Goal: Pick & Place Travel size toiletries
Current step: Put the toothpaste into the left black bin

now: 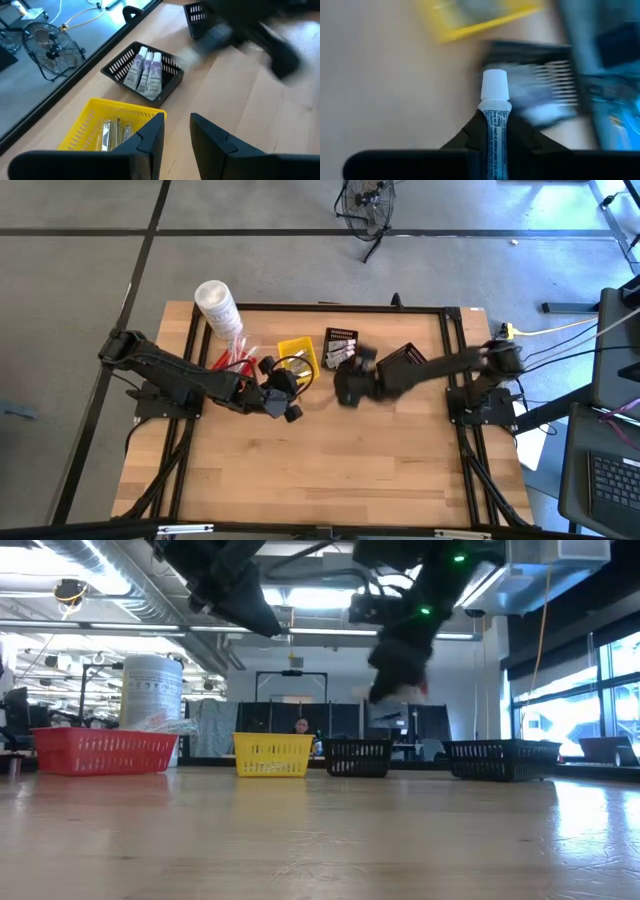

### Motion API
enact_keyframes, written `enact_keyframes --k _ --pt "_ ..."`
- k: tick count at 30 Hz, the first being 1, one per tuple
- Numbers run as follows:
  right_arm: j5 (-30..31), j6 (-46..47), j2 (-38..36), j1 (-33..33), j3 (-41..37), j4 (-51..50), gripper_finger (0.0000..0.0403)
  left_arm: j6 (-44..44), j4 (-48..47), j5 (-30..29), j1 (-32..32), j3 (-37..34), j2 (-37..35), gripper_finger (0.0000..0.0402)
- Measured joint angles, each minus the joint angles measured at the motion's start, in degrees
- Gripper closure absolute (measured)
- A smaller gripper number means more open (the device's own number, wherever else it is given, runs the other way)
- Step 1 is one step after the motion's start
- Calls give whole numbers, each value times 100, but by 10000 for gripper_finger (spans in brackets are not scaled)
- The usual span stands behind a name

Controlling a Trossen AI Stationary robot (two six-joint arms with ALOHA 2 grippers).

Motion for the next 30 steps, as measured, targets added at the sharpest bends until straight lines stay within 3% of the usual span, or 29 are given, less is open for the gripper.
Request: enact_keyframes --k 5,12,19,22,30 --pt "-11 -456 -220 -1038 12 381 354 0 8 0 0 0 0 314" --pt "-1946 -1350 128 -2014 20 1349 341 0 -16 7 0 0 0 314" --pt "-2067 -2270 505 -2268 20 1383 331 14 -28 11 0 0 0 313" --pt "-2058 -2426 580 -2322 18 1369 304 40 -28 4 7 0 0 313" --pt "-2045 -2406 516 -2311 24 1398 183 48 -28 6 7 -2 0 313"
